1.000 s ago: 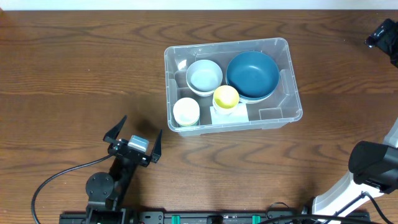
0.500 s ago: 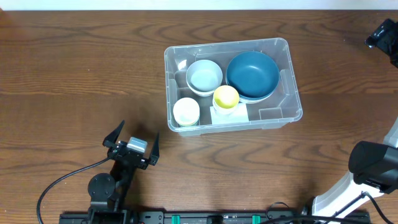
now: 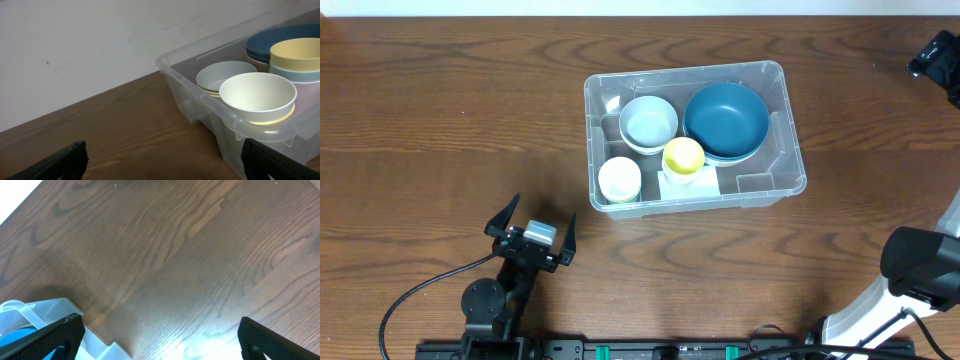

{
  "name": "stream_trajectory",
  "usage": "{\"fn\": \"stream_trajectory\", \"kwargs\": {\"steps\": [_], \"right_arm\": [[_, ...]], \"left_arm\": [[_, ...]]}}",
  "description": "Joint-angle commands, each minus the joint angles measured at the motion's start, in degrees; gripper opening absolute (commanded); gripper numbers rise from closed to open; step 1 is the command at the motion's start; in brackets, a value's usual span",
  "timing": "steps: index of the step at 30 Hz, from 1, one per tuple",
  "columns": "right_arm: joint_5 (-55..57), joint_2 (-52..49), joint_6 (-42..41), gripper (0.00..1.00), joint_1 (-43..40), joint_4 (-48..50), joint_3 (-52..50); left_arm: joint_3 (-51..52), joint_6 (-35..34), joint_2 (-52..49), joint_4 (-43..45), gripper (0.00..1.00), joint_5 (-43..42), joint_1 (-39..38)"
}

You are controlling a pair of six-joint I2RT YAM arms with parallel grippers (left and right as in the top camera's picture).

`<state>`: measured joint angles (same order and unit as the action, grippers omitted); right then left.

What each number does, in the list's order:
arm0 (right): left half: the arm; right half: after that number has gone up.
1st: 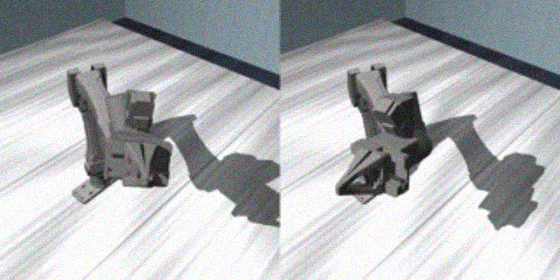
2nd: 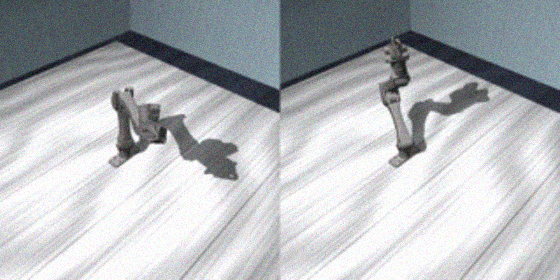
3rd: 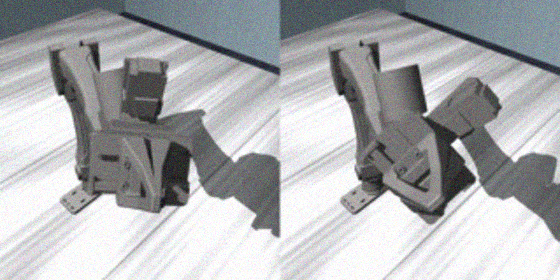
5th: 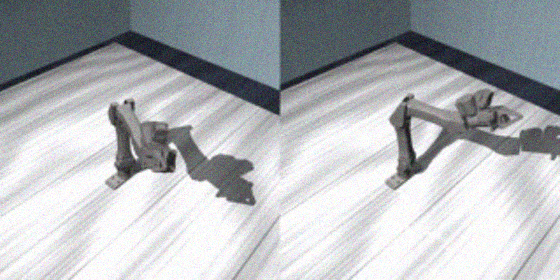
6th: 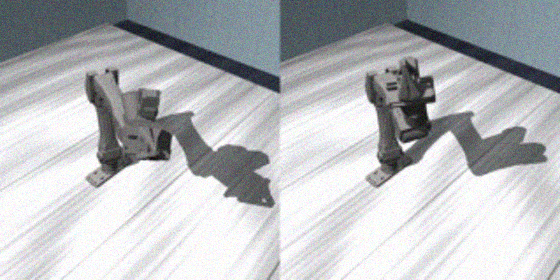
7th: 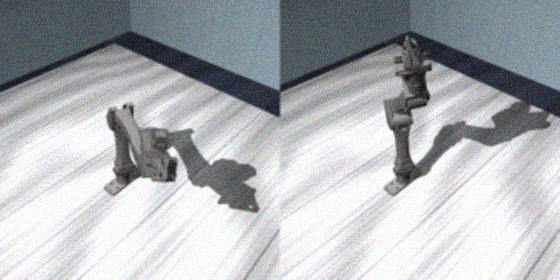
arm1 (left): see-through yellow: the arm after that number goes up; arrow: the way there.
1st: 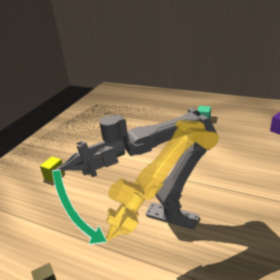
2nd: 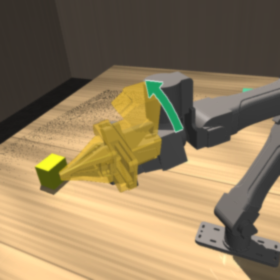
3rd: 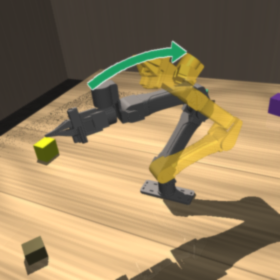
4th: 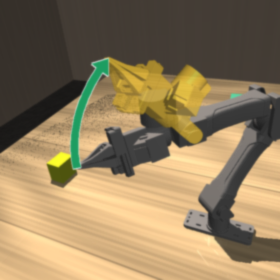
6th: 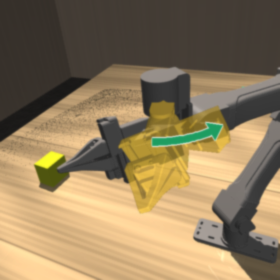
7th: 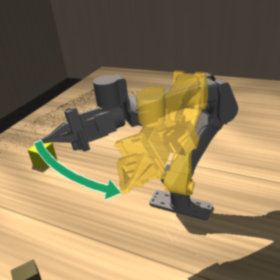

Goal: Pack container

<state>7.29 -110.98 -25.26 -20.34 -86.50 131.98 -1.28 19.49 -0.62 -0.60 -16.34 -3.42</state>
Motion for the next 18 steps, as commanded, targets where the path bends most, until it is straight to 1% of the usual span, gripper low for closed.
{"fn": "stream_trajectory", "kwargs": {"steps": [1, 12, 15, 18], "right_arm": [[0.17, -0.44, -0.85, 0.99, -0.22, -0.09, -0.09], [0.20, -0.66, -0.85, 0.99, 0.26, -0.09, -0.09], [0.20, -1.18, -0.85, 0.99, 2.78, -0.09, -0.09], [0.20, -1.22, -0.85, 0.99, 7.26, -0.09, -0.09]], "left_arm": [[1.05, -0.52, 0.33, -2.10, 0.98, -0.37, 0.31], [1.05, -0.52, 0.33, -2.10, 0.98, -0.37, 0.31], [1.05, -0.52, 0.33, -2.12, 0.98, -0.37, 0.31], [1.05, -0.52, 0.33, -2.10, 0.98, -0.37, 0.31]]}}
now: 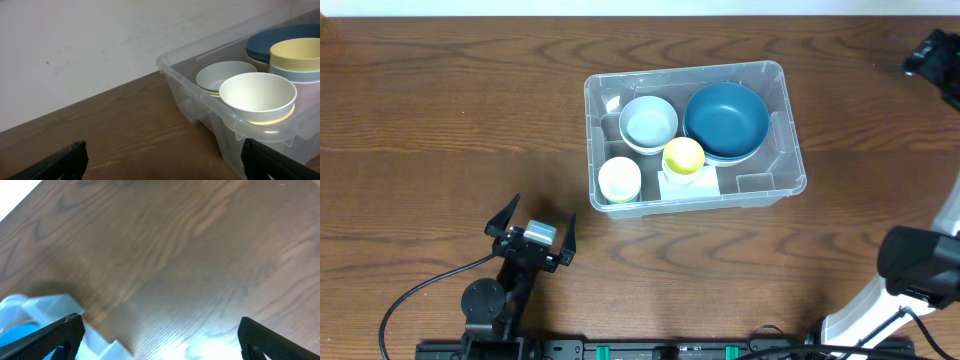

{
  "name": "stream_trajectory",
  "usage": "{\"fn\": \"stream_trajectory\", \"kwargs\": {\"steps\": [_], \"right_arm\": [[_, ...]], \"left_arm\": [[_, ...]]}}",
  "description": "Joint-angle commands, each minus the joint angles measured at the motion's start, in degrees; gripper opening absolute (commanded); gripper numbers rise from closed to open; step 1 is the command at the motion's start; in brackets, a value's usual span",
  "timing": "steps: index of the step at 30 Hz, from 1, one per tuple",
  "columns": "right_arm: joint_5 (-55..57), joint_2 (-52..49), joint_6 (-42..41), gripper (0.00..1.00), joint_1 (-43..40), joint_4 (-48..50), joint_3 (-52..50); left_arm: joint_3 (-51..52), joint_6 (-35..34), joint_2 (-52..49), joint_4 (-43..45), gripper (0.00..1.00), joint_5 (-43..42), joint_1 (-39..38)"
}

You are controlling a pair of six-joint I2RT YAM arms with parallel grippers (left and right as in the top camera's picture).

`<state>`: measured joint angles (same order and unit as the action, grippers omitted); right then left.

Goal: Pack container

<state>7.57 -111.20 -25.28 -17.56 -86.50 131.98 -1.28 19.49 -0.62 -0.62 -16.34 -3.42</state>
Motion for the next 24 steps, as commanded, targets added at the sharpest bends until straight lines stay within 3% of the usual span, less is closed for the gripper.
{"fn": "stream_trajectory", "kwargs": {"steps": [1, 8, 15, 24], "right_arm": [[-0.09, -1.01, -0.83, 0.99, 6.14, -0.09, -0.09], [-0.09, -0.72, -0.83, 0.99, 22.23, -0.07, -0.09], [17.88, 2.82, 3.58, 0.99, 36.37, 7.28, -0.09], [17.20, 14.64, 6.69, 0.99, 38.29, 28.85, -4.68]], "left_arm": [[1.05, -0.52, 0.33, -2.10, 0.98, -0.37, 0.31], [1.05, -0.52, 0.33, -2.10, 0.98, -0.37, 0.31], [1.05, -0.52, 0.33, -2.08, 0.98, -0.37, 0.31], [1.05, -0.52, 0.33, -2.08, 0.98, -0.37, 0.31]]}}
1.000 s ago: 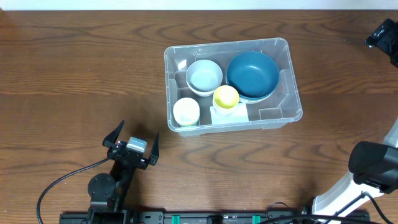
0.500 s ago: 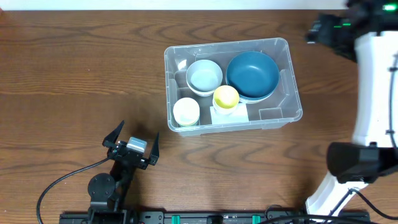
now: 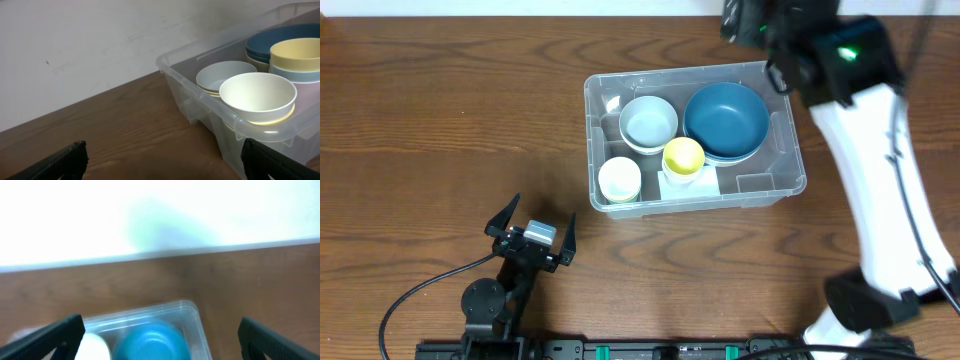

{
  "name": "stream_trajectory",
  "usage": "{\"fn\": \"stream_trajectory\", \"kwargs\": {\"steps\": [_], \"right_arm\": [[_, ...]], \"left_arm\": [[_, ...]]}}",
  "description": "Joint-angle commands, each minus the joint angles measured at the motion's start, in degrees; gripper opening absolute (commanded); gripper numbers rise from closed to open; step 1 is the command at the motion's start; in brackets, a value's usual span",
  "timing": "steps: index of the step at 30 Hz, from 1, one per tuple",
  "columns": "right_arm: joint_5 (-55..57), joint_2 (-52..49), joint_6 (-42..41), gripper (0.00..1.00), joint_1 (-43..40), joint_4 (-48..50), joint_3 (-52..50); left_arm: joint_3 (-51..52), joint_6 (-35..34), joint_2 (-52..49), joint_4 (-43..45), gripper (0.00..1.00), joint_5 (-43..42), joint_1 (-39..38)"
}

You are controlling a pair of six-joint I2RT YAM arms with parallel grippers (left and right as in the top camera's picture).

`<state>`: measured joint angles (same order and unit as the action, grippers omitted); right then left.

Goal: Pack container

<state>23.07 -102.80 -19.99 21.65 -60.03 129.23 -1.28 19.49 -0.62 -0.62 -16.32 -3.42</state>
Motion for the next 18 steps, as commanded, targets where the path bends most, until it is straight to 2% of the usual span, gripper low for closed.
{"fn": "stream_trajectory", "kwargs": {"steps": [1, 9, 18], "right_arm": [[0.83, 8.98, 1.42, 0.99, -1.60, 6.47, -4.87], [-7.98, 29.75, 1.42, 0.99, -8.83, 32.85, -32.74], [-13.46, 52.39, 1.40, 0.99, -18.67, 48.46, -64.32]], "left_arm": [[1.05, -0.52, 0.33, -2.10, 0.98, -0.39, 0.31], [1.05, -0.52, 0.33, -2.08, 0.98, -0.39, 0.31], [1.05, -0.52, 0.33, -2.08, 0.98, -0.39, 0.31]]}}
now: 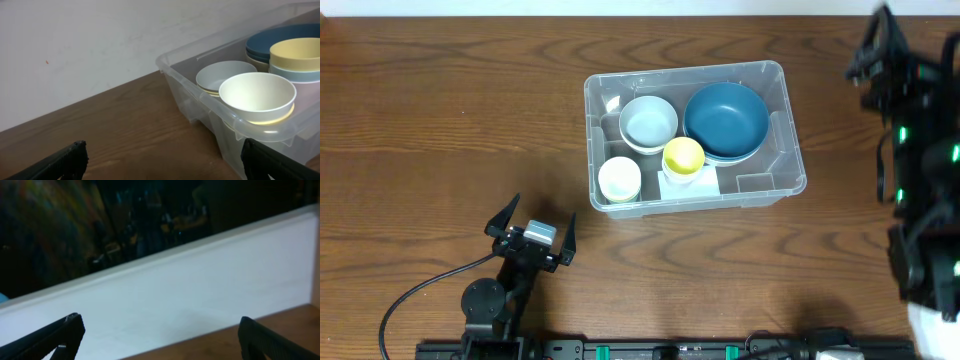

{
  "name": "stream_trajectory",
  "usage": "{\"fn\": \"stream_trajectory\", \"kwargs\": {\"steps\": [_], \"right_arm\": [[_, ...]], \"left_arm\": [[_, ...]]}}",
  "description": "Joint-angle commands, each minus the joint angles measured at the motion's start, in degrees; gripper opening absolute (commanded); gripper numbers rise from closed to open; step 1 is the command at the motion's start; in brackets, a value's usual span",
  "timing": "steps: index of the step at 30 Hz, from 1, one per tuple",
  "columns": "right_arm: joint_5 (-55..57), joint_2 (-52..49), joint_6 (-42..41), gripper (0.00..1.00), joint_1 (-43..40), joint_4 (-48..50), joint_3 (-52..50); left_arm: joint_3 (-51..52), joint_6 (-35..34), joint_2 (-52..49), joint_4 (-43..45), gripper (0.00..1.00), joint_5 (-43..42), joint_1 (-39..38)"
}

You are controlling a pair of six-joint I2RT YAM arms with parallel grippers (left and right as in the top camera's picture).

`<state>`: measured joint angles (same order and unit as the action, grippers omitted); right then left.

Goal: Pack container

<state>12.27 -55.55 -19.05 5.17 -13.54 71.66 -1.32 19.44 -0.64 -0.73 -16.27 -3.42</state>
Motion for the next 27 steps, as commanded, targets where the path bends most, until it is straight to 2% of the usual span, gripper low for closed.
{"fn": "stream_trajectory", "kwargs": {"steps": [1, 10, 17, 22, 27], "right_arm": [[-2.67, 7.26, 0.46, 0.99, -2.86, 3.19, -9.64], [-2.69, 25.14, 0.46, 0.99, -5.55, 13.79, -34.56], [-2.73, 41.27, 0.42, 0.99, -5.55, 15.54, -50.77], [-5.07, 47.71, 0.46, 0.99, -5.55, 15.54, -56.52], [-5.22, 48.98, 2.01, 0.99, -5.55, 15.52, -60.37]], "left_arm": [[1.09, -0.48, 0.35, -1.97, 0.98, -0.44, 0.31], [1.09, -0.48, 0.35, -1.97, 0.98, -0.44, 0.31], [1.09, -0.48, 0.35, -1.97, 0.98, -0.44, 0.31], [1.09, -0.48, 0.35, -1.97, 0.98, -0.44, 0.31], [1.09, -0.48, 0.35, -1.97, 0.98, -0.44, 0.31]]}}
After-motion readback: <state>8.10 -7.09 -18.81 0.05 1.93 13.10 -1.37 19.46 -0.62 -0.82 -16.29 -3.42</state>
